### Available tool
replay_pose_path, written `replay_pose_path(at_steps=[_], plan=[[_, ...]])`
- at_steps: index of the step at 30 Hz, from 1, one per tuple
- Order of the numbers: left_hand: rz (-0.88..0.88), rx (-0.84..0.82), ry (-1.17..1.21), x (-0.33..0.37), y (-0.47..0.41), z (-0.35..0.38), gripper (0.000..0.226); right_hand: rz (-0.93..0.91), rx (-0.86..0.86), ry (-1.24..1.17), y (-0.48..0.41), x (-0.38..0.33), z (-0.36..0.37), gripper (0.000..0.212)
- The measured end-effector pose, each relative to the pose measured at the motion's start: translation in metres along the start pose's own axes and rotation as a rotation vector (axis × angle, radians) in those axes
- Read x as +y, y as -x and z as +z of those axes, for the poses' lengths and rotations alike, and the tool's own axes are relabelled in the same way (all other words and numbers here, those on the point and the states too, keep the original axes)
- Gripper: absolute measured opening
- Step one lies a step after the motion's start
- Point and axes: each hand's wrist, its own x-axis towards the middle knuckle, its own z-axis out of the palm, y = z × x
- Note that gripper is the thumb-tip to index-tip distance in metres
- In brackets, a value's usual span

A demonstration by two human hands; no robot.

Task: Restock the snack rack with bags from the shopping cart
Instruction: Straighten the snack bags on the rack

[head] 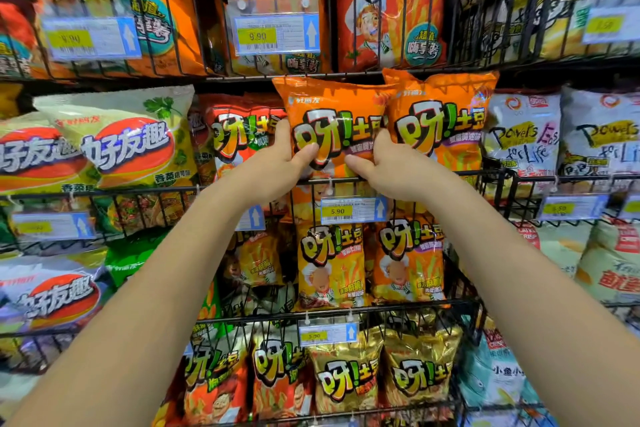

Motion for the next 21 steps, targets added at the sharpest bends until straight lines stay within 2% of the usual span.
replay_pose_path(at_steps=[4, 12, 15, 21], plan=[[-0.059, -0.066, 0.107, 0.005, -0.009, -0.001, 0.079, 0.024, -0.005, 0.024, -0.008, -0.001, 0.003, 0.087], [-0.17, -0.134, 0.031, 0.005, -0.014, -0.001, 0.084, 0.072, -0.031, 0.041, -0.014, -0.001, 0.004, 0.088], [-0.194, -0.106, -0.007, 0.007, -0.014, 0.0, 0.083, 0.08, -0.013, 0.039, -0.012, -0.003, 0.004, 0.085], [-0.128, 0.008, -0.042, 0.012, 0.002, 0.006, 0.078, -0.004, 0.128, 0.02, 0.004, 0.003, 0.011, 0.075]])
